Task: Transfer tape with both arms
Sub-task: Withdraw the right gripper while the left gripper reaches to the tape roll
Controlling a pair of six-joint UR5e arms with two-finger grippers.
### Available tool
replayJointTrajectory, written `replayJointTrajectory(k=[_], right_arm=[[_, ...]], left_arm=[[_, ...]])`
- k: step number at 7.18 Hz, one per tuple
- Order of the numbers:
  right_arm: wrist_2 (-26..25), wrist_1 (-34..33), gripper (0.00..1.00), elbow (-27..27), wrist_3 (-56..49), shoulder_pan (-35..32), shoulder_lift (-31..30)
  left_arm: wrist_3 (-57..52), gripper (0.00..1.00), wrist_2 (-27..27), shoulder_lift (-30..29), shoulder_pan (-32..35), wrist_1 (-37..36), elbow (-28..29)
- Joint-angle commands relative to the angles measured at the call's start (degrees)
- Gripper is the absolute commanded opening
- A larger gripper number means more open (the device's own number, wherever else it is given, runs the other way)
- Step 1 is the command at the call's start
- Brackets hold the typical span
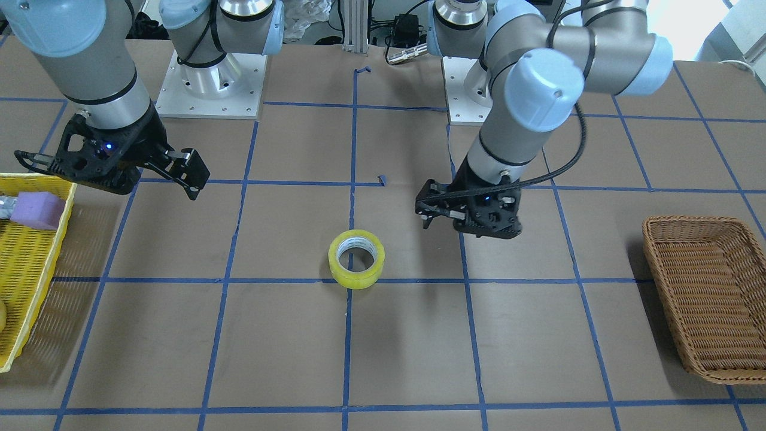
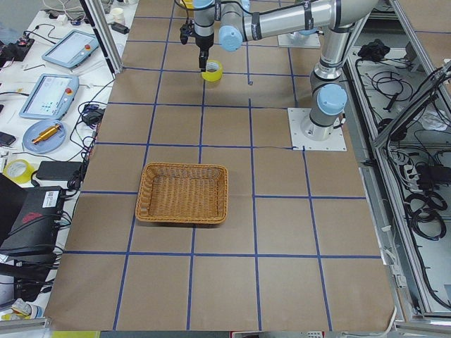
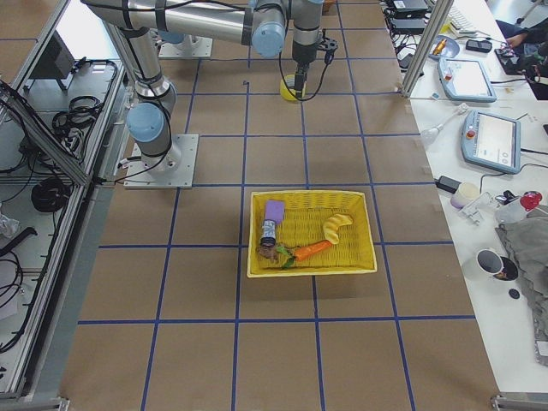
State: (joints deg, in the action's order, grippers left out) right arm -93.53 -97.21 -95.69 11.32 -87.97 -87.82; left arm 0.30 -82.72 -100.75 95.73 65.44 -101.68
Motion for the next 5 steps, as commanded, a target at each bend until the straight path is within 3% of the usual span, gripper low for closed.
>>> replayJointTrajectory(k=[1,2,3,4,5], right_arm=[[5.0,4.7,1.0,0.3,-1.0,0.0,-3.0],[12.1,4.9,1.0,0.4,-0.9,0.0,-3.6],[10.7,5.2,1.0,0.0,-1.6,-0.1,-3.7],[5.1,5.2,1.0,0.0,-4.8,-0.2,-3.8],[2.8,5.4,1.0,0.2,-5.2,-0.3,-3.8]], left_arm=[[5.6,1.0,0.5,-7.4,6.4,-8.5,-1.7],[8.5,1.0,0.6,-9.6,7.4,-11.7,-1.5],[8.6,1.0,0.6,-11.1,8.4,-12.8,-1.6],[8.7,1.0,0.6,-12.7,8.7,-13.5,-1.6],[8.9,1.0,0.6,-14.2,8.8,-16.5,-1.6]])
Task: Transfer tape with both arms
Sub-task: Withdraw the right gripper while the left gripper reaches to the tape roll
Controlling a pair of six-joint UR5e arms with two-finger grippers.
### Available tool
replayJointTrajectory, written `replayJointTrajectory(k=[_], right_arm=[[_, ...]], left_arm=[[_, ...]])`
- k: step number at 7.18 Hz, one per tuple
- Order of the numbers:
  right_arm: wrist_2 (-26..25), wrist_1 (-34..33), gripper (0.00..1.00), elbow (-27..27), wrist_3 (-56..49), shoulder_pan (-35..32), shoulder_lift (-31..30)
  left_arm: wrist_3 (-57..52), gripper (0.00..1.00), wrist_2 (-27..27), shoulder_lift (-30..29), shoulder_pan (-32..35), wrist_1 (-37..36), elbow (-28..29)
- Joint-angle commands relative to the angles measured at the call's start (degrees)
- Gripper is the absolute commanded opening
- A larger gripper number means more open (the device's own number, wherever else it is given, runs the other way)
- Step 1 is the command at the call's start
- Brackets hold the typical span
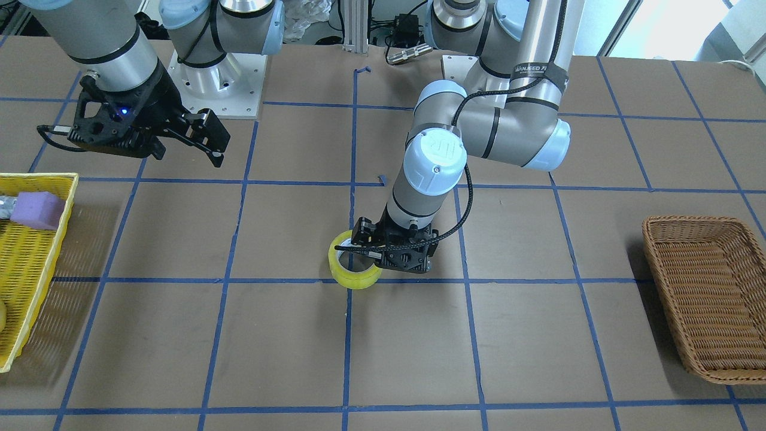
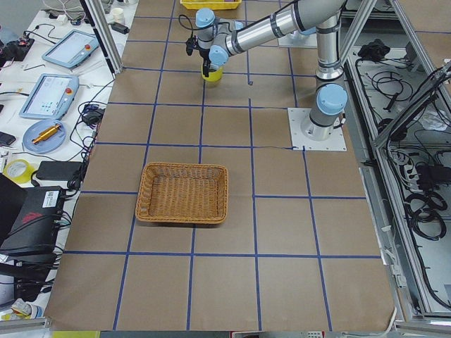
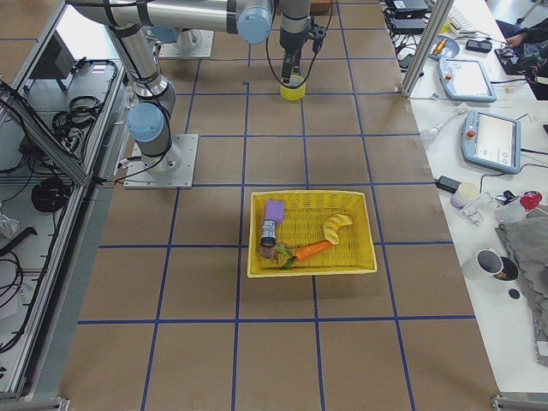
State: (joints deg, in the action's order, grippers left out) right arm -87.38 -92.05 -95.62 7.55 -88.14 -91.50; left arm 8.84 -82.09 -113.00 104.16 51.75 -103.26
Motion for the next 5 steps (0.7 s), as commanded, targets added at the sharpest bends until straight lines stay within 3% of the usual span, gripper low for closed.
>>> replayJointTrajectory(k=[1,3,5], right_arm=[[-3.3,1.7,1.0,0.6,-1.2,-0.1,-0.3],[-3.5,2.4,1.0,0.4,-0.6,-0.1,-0.7],[-3.4,2.3,1.0,0.4,-1.4,-2.2,-1.4]], left_arm=[[0.5,0.89,0.0,-3.3,0.5,-2.8,0.0],[3.2,0.35,0.3,-4.4,1.8,-3.3,0.1],[3.1,0.0,0.2,-4.3,1.8,-3.5,0.2]])
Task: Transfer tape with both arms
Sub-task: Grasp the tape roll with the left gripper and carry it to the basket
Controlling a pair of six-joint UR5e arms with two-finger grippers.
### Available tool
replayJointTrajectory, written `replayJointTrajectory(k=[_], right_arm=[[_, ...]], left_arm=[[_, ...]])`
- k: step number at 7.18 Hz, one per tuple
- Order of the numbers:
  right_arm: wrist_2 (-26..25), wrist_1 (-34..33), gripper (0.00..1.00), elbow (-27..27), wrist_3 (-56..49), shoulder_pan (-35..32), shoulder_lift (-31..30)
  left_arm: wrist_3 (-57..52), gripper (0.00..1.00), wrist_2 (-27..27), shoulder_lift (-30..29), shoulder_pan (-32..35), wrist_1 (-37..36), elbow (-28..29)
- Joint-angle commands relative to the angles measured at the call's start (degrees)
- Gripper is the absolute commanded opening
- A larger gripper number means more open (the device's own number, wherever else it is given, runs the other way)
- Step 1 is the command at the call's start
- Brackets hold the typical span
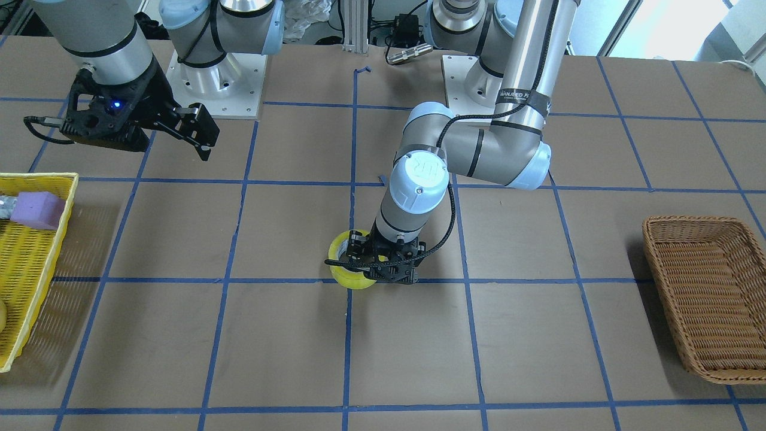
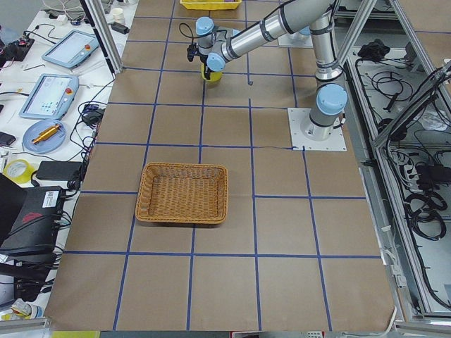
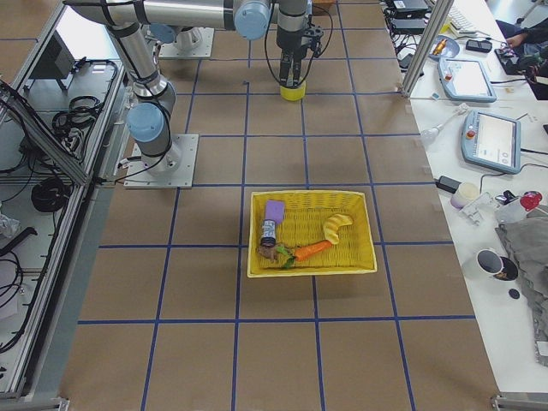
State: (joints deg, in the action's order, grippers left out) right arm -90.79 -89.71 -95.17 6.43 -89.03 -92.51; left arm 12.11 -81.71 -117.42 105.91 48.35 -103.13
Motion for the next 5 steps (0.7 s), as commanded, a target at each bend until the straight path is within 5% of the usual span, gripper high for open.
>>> replayJointTrajectory(k=[1,5], right_arm=[[0.2,-0.1,1.0,0.1,-0.2,-2.2,-0.5],[0.8,-0.2,1.0,-0.1,-1.2,-2.4,-2.0]], left_arm=[[-0.7,0.0,-0.6,2.0,-0.4,0.6,1.6],[-16.3,0.0,-2.1,6.9,-15.9,29.6,20.8]])
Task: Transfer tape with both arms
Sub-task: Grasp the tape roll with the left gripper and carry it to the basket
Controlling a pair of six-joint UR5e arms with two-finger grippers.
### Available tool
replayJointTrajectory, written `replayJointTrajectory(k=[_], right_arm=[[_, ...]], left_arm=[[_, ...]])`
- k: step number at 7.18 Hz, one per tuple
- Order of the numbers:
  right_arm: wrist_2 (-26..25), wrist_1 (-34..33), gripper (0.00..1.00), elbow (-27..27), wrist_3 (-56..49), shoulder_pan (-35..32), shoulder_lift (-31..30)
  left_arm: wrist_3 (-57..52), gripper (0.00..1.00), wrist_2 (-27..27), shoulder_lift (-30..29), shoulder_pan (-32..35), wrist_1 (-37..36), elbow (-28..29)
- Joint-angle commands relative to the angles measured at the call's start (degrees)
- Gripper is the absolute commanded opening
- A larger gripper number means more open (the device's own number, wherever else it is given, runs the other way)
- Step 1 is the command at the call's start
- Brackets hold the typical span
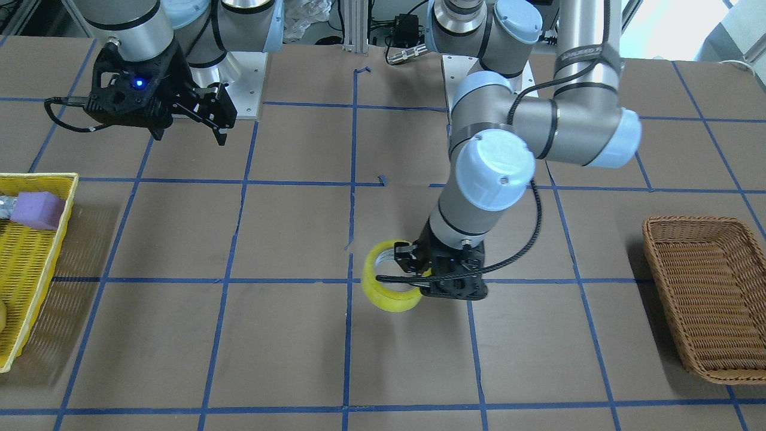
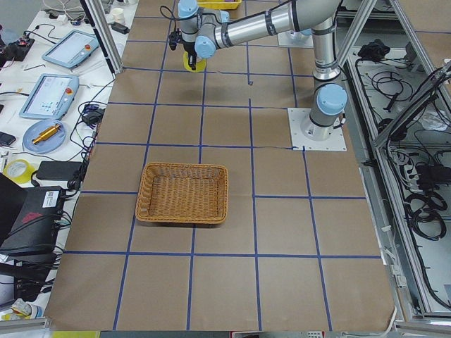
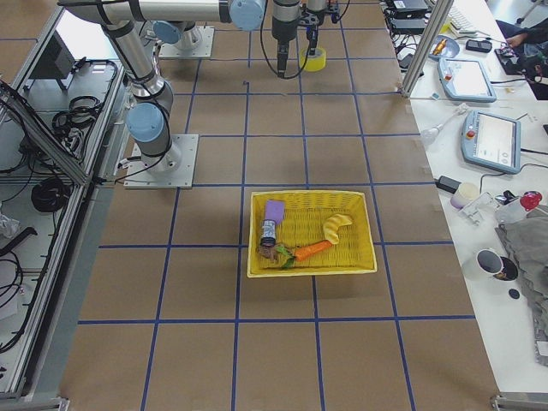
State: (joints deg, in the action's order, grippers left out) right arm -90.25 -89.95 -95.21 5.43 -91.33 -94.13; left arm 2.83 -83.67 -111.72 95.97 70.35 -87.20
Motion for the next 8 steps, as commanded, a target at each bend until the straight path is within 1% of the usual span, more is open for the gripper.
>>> replayJointTrajectory(k=[1,2,3,5,6,7,8], right_arm=[[-0.3,0.1,1.0,-0.3,-0.2,-0.1,-0.4],[-0.5,0.2,1.0,-0.4,-0.2,-0.1,-0.4],[-0.4,0.2,1.0,-0.5,-0.2,-0.1,-0.4],[-0.4,0.2,1.0,-0.4,-0.2,-0.1,-0.4],[-0.5,0.2,1.0,-0.5,-0.2,-0.1,-0.6],[-0.5,0.2,1.0,-0.5,-0.2,-0.1,-0.6],[-0.5,0.2,1.0,-0.5,-0.2,-0.1,-0.6]], left_arm=[[-15.3,0.0,-0.3,2.2,-12.9,8.7,5.4],[-27.0,0.0,-3.2,2.9,-20.8,8.7,5.0],[-36.8,0.0,-4.6,2.9,-28.7,8.6,5.0],[-55.2,0.0,-4.7,1.0,-41.4,5.4,5.7],[-62.7,0.0,-4.5,-1.0,-46.7,0.0,5.5],[-67.2,0.0,-4.2,-4.6,-49.5,-4.3,5.8],[-68.2,0.0,-4.2,-7.3,-50.7,-7.0,5.9]])
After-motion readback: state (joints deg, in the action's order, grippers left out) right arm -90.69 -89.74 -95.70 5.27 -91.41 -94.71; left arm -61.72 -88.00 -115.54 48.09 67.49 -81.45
